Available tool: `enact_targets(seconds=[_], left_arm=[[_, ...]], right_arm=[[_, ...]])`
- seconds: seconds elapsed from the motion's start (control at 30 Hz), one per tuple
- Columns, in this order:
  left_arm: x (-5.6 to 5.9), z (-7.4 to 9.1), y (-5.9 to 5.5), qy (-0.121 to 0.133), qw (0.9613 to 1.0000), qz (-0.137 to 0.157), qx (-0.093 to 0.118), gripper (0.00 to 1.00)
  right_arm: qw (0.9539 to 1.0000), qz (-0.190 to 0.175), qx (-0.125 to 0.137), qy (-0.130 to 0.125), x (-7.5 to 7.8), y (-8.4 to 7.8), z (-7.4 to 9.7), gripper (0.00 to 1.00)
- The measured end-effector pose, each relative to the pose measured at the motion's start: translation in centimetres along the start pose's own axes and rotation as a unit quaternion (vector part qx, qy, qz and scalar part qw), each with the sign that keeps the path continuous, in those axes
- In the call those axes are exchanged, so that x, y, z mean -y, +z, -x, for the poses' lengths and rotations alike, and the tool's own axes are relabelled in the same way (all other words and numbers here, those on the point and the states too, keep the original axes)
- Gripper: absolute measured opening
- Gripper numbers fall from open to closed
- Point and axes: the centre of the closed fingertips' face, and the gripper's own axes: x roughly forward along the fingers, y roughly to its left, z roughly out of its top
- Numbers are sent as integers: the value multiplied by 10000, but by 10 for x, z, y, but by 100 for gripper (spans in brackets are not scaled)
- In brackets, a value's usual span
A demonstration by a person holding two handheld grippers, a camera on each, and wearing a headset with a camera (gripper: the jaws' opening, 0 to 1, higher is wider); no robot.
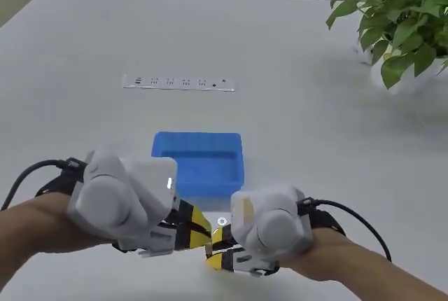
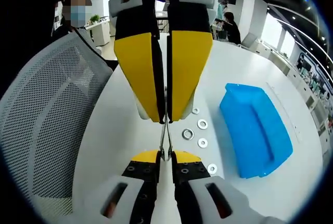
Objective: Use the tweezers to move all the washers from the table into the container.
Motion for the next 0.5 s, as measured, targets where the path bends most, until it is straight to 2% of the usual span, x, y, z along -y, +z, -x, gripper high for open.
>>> enact_targets(seconds=[0.5], left_arm=[[-8, 4, 2, -7, 9998, -188, -43, 6]], right_arm=[[9997, -21, 110, -195, 13, 4, 3, 12]])
